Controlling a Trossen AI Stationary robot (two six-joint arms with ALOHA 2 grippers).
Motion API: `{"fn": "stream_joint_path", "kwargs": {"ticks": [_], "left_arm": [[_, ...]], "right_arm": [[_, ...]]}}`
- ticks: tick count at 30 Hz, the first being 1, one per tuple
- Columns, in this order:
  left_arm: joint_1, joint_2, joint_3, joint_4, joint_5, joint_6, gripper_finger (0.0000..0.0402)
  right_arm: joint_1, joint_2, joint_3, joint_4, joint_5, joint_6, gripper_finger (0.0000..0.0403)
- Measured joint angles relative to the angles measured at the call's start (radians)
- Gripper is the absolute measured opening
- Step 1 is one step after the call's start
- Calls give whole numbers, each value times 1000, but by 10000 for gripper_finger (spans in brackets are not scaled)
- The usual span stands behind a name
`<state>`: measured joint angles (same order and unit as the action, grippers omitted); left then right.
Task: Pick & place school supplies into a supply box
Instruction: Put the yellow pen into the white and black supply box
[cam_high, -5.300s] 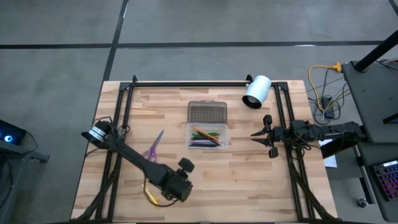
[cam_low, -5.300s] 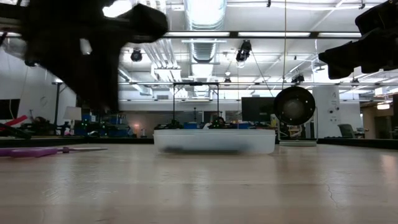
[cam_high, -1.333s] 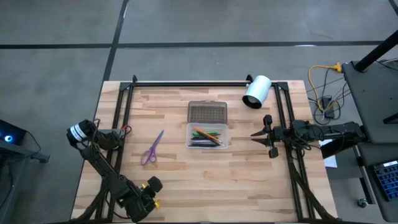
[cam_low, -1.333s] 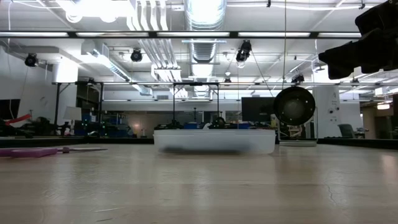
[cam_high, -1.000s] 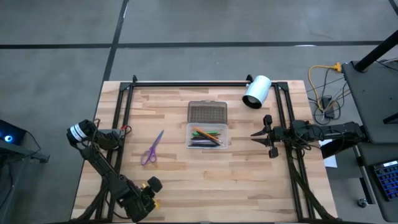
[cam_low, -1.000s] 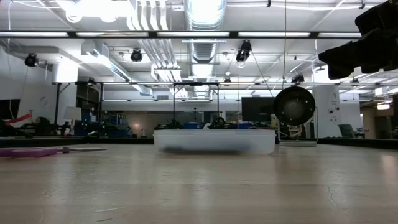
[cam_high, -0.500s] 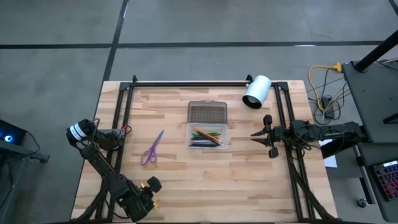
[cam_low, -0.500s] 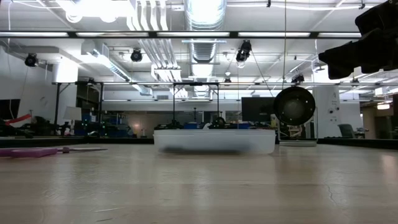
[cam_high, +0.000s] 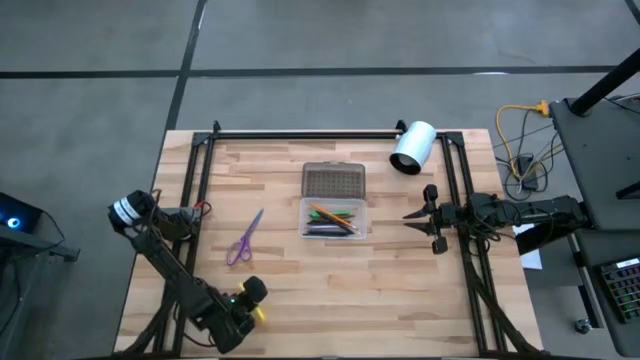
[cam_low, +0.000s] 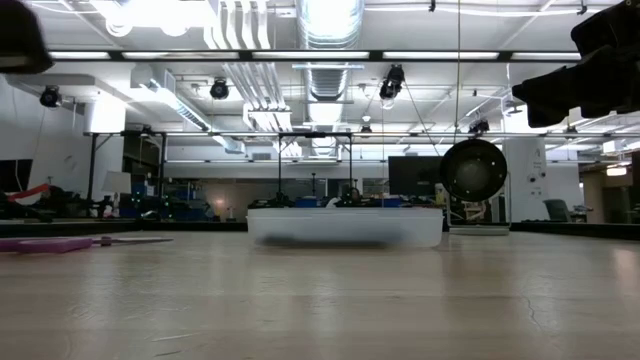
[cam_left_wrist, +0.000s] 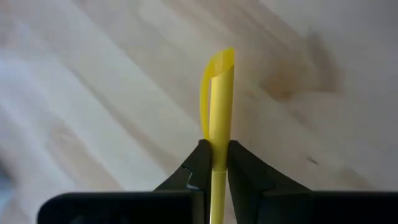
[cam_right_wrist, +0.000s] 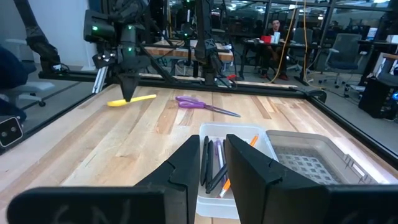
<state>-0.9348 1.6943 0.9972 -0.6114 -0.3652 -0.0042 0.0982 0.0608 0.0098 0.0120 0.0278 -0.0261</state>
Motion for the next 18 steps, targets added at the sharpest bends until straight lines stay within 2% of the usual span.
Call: {"fn": "stream_joint_path", "kwargs": {"ticks": [7,18], "left_arm": [[76,-1,25,8,-84,68,15],[221,1,66,70,-89,173,2]], "right_arm": [[0,0,0,0,0,0,68],[0,0,0,0,0,0,68]]}}
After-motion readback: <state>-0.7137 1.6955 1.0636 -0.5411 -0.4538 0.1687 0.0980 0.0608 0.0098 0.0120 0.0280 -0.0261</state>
